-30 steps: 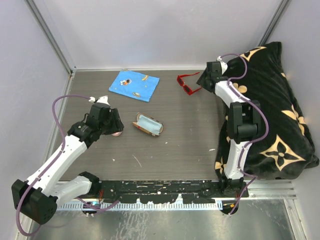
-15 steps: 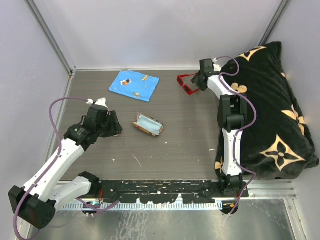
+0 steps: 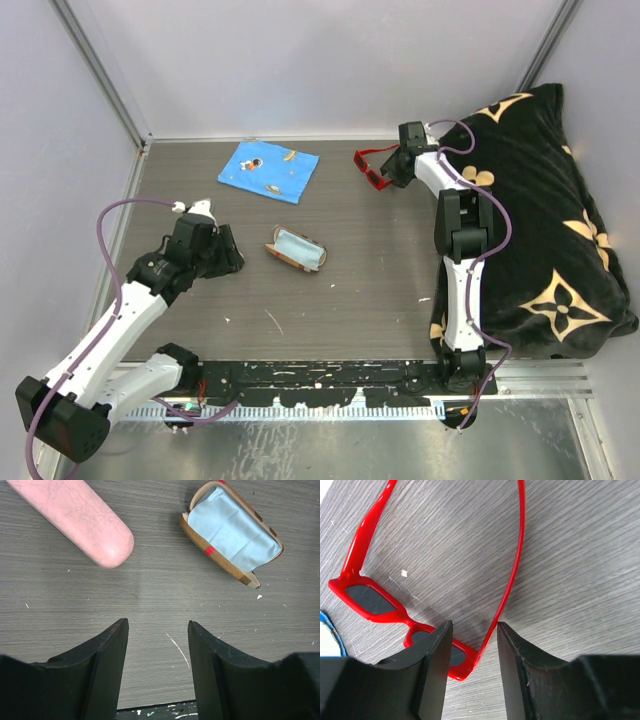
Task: Organize the sunglasses
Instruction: Pick up the sunglasses from the center of the board.
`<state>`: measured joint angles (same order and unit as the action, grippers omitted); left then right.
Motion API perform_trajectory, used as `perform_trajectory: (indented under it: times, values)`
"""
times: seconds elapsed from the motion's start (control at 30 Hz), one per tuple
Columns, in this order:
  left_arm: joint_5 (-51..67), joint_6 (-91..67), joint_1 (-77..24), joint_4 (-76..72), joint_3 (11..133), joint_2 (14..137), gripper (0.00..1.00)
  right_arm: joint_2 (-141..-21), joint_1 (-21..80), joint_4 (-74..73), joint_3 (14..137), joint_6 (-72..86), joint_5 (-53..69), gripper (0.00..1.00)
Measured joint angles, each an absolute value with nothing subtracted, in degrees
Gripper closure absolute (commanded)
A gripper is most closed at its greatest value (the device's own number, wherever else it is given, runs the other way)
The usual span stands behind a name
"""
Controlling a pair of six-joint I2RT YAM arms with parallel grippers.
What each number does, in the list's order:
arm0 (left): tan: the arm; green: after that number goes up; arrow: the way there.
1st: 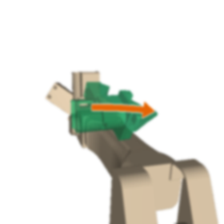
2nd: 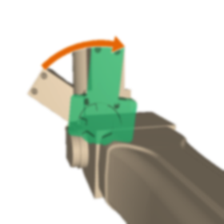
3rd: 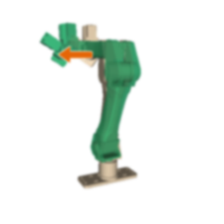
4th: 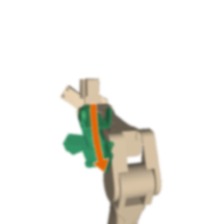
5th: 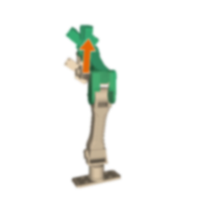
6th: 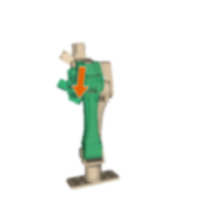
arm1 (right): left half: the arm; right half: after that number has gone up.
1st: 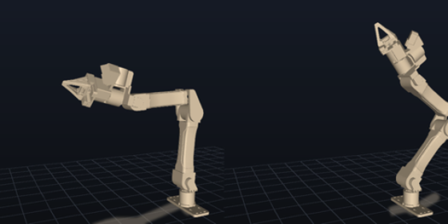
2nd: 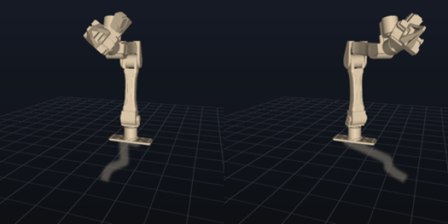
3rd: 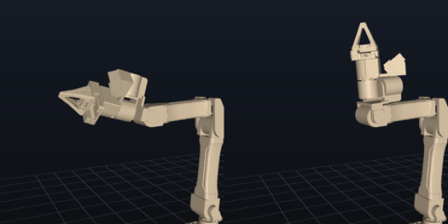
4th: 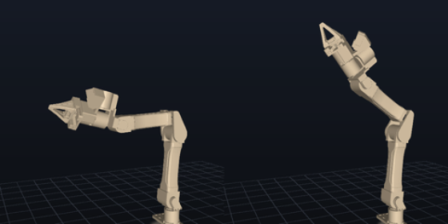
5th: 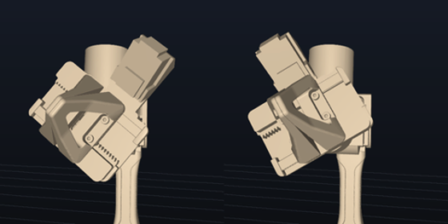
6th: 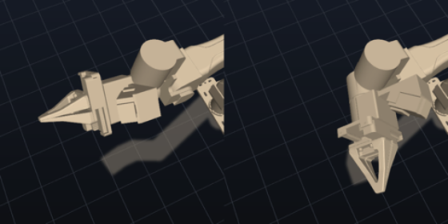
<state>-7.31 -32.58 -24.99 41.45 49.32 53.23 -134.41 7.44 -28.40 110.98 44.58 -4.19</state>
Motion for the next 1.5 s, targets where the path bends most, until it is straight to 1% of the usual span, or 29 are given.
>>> perform_trajectory:
  times: [0.3,0.73,0.87,1.0,1.17,1.37,1.5]
  values:
    - [-7.6,-32.6,-25.0,41.5,49.3,53.2,0.47,-134.4,7.4,-28.4,110.7,44.4,-2.9,0.65]
    - [-8.4,-32.6,-25.0,42.5,49.2,51.7,0.47,-135.7,7.4,-28.4,110.7,42.7,-3.1,0.9]
    - [-8.8,-32.6,-25.0,43.1,49.2,51.4,0.47,-135.5,7.4,-28.1,110.1,41.5,-4.1,0.96]
    - [-8.8,-32.5,-25.0,43.5,49.3,51.3,0.47,-133.1,7.4,-27.6,107.5,38.2,-5.1,0.99]
    - [-8.0,-32.6,-25.0,43.5,49.8,51.4,0.45,-124.8,7.4,-25.1,99.0,32.3,-5.3,0.99]
    - [-3.7,-33.2,-25.0,42.9,53.6,51.5,0.43,-105.7,8.2,-15.4,81.5,23.8,-2.8,1.0]
    - [-0.1,-35.0,-25.0,41.5,56.5,52.2,0.4,-93.5,11.9,-10.3,72.3,18.8,-2.3,0.99]
